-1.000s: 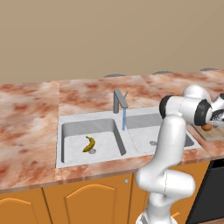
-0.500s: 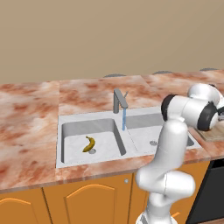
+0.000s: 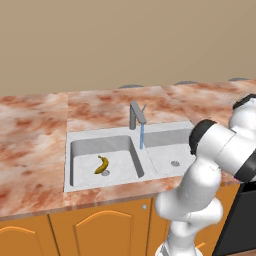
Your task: Pick the tangerine, banana from the sink and place them on the cutting board to airdry. Then turn off the sink faucet.
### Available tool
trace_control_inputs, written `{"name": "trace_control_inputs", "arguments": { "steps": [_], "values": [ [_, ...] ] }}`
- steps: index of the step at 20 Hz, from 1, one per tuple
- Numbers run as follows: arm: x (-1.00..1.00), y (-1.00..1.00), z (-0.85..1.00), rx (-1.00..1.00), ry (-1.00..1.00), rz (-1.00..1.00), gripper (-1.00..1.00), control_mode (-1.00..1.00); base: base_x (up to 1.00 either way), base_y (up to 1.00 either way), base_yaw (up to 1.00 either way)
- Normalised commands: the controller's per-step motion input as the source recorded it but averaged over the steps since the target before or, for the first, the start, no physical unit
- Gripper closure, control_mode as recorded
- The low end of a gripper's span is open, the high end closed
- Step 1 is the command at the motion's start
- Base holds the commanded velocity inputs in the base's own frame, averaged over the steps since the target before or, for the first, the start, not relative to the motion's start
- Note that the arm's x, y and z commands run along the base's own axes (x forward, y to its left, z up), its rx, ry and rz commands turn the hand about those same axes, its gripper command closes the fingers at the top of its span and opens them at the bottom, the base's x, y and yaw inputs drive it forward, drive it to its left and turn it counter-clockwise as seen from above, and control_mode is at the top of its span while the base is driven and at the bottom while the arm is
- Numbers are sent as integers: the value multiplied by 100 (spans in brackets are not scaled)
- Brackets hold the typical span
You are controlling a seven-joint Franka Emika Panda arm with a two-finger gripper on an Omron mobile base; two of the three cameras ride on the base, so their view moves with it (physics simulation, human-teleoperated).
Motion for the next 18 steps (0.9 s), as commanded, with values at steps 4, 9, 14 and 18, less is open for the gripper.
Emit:
{"name": "trace_control_inputs", "arguments": {
  "steps": [4,9,14,18],
  "values": [
    [-39,53,14,-9,-5,1,-100,-100,0,0,0],
    [-23,18,89,2,35,0,-100,-100,0,0,0],
    [-20,8,100,6,39,0,-100,-100,0,0,0],
    [-31,7,57,8,16,7,-100,-100,0,0,0]
  ]
}}
